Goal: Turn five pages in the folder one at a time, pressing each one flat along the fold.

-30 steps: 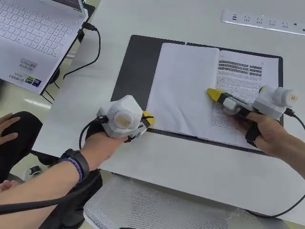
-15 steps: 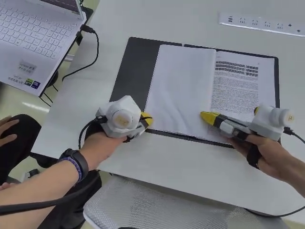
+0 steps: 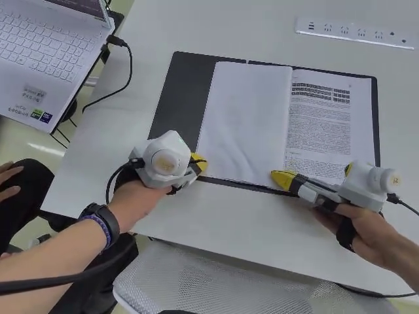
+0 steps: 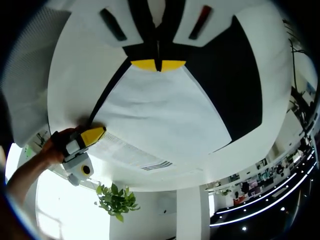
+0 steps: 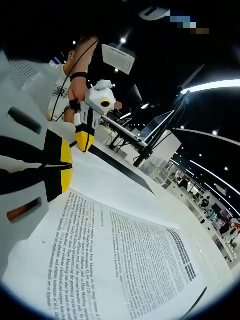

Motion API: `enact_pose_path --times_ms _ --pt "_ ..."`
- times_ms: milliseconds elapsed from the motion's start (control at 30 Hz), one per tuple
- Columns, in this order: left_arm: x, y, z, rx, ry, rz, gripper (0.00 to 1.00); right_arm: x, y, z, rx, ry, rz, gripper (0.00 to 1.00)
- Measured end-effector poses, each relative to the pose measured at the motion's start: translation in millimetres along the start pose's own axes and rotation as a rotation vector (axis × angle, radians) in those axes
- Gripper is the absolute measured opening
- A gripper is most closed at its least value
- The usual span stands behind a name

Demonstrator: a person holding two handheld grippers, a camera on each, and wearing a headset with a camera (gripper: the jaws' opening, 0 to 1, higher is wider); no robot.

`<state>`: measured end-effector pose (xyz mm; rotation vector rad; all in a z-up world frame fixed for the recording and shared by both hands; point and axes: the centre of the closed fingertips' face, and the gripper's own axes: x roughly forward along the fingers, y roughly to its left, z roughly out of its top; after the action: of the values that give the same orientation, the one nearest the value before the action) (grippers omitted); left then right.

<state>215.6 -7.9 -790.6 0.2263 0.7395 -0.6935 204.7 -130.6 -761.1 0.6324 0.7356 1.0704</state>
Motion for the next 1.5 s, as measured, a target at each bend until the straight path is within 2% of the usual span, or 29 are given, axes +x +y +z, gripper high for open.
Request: enact_pose_path --times_ms 300,600,700,833,900,967,1233,1300,1500 --pt "-0.3 -0.7 0.4 -0.001 0.002 0.003 0.0 -1.3 2.2 -4.5 0.004 0.028 0.009 0.0" --pt "-1.3 -1.7 -0.4 0.008 0.017 0.001 0.0 -2.2 0.8 -4.6 0.023 0.017 -0.009 0.0" --pt "-2.2 -1.9 -0.9 -0.009 0.018 0.001 0.0 -2.3 1.4 -4.6 0.028 0.017 -0.016 0.0" --pt "-4.1 1.6 -1.9 -0.065 0.023 0.002 0.0 -3.7 3.9 -3.9 0.031 0.024 -0.025 0.0" --pt "-5.4 2.6 -2.0 -0.091 0.022 0.002 0.02 -6.4 3.1 -1.7 0.037 0.018 -0.036 0.0" --pt "-7.6 0.5 -1.6 -0.094 0.026 -0.004 0.03 -9.8 4.2 2.0 0.04 0.005 -0.043 0.02" --pt "-15.9 -1.1 8.5 -0.102 0.003 -0.002 0.1 -22.2 5.0 7.5 0.009 -0.005 -0.078 0.1" --pt "-17.2 -2.3 9.5 -0.095 0.006 0.0 0.1 -25.6 4.2 7.8 -0.02 0.005 -0.104 0.14" --pt "-20.8 -7.6 14.1 -0.105 -0.01 -0.003 0.14 -36.5 6.7 11.7 -0.064 0.018 -0.125 0.17"
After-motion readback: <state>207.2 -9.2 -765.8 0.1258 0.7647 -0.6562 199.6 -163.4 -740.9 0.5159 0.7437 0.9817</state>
